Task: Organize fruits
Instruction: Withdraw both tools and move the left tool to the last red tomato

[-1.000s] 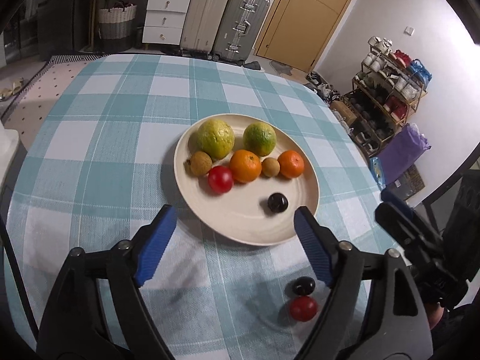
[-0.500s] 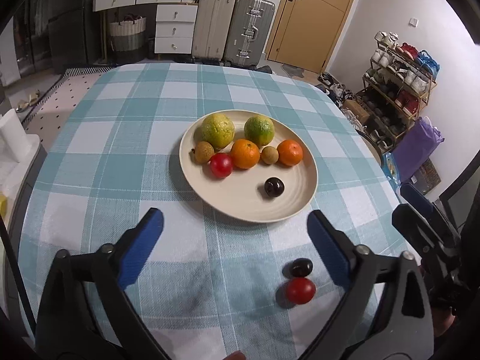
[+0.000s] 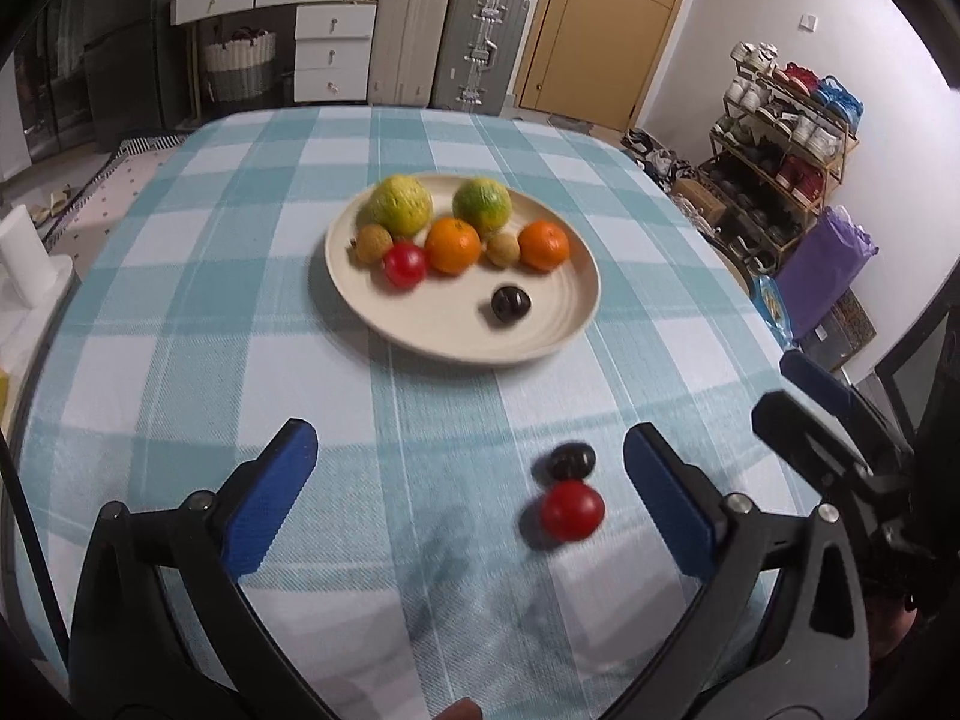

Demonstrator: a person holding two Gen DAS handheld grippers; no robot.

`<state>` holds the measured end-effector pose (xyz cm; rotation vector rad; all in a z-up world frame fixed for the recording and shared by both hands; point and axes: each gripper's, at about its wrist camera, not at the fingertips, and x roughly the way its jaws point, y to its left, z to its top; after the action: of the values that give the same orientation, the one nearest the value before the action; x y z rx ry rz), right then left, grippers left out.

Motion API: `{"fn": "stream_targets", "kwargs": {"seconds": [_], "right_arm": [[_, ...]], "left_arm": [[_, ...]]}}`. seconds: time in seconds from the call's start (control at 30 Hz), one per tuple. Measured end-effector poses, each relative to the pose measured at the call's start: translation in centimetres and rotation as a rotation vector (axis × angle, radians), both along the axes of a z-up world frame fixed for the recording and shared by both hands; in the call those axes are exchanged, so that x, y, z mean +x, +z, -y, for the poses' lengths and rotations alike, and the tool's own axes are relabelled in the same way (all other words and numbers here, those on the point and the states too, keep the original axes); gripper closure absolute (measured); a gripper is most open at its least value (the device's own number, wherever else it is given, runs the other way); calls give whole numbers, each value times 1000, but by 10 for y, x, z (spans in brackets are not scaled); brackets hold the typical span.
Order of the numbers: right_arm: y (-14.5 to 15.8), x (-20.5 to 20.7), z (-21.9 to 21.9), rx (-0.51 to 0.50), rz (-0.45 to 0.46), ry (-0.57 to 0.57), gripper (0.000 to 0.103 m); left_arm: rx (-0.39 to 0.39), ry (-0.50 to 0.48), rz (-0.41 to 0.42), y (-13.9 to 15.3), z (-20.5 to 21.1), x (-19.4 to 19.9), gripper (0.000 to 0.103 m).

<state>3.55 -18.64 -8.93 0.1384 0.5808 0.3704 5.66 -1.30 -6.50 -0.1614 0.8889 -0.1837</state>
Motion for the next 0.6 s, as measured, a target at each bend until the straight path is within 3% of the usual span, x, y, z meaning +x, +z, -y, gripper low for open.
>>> {"fn": "stream_targets", "kwargs": {"seconds": [0.2, 0.6], "right_arm": [[-8, -3, 8, 10, -22, -16, 0], [-30, 0, 14, -1, -71, -31, 0]], "left_arm": [[-16, -31, -44, -17, 9, -5, 1], [23, -79, -68, -36, 23, -5, 1]]}}
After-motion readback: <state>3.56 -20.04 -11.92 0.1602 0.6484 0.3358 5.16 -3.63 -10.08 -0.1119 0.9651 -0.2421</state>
